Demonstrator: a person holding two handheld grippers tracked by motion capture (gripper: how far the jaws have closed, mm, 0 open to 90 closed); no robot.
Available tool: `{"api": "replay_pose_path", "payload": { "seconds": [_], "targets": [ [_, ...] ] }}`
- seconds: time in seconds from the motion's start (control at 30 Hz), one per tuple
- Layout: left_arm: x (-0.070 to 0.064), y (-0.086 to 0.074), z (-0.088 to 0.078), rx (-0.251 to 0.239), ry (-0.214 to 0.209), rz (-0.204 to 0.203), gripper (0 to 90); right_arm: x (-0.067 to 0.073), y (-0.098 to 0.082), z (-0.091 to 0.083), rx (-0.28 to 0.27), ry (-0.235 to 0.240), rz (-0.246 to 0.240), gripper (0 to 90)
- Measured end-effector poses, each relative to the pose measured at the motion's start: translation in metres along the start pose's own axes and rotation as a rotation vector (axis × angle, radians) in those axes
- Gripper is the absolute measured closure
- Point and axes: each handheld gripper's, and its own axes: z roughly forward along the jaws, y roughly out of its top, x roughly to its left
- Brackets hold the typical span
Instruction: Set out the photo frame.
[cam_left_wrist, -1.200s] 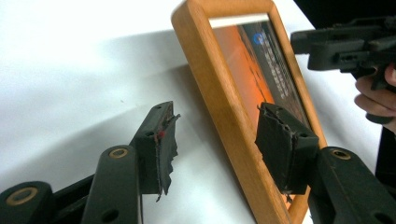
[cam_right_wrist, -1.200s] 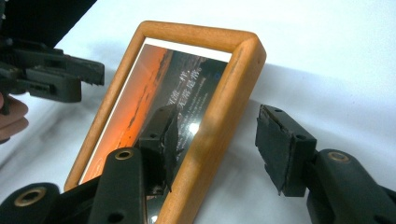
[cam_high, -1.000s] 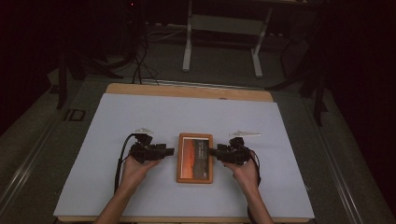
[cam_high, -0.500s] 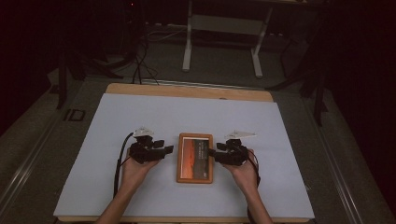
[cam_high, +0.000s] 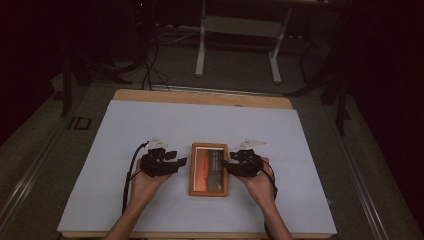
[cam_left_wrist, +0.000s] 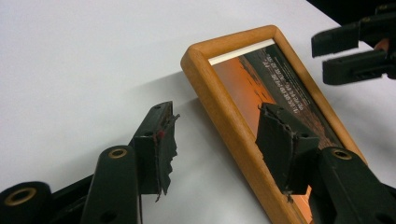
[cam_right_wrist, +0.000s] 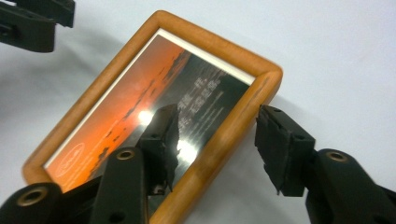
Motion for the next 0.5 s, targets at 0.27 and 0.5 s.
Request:
{"api": "replay_pose_path", "payload": {
  "seconds": [0.27, 0.5],
  "targets": [
    [-0.004, 0.000, 0.000, 0.008, -0.013, 0.011, 46.8, -0.002, 0.017, 0.005, 0.005, -0.033, -0.053, 64.2],
    [-0.006, 0.001, -0.004, 0.004, -0.021, 0.008, 46.8, -0.004, 0.027, 0.017, -0.006, -0.101, -0.096, 89.8]
  ]
}}
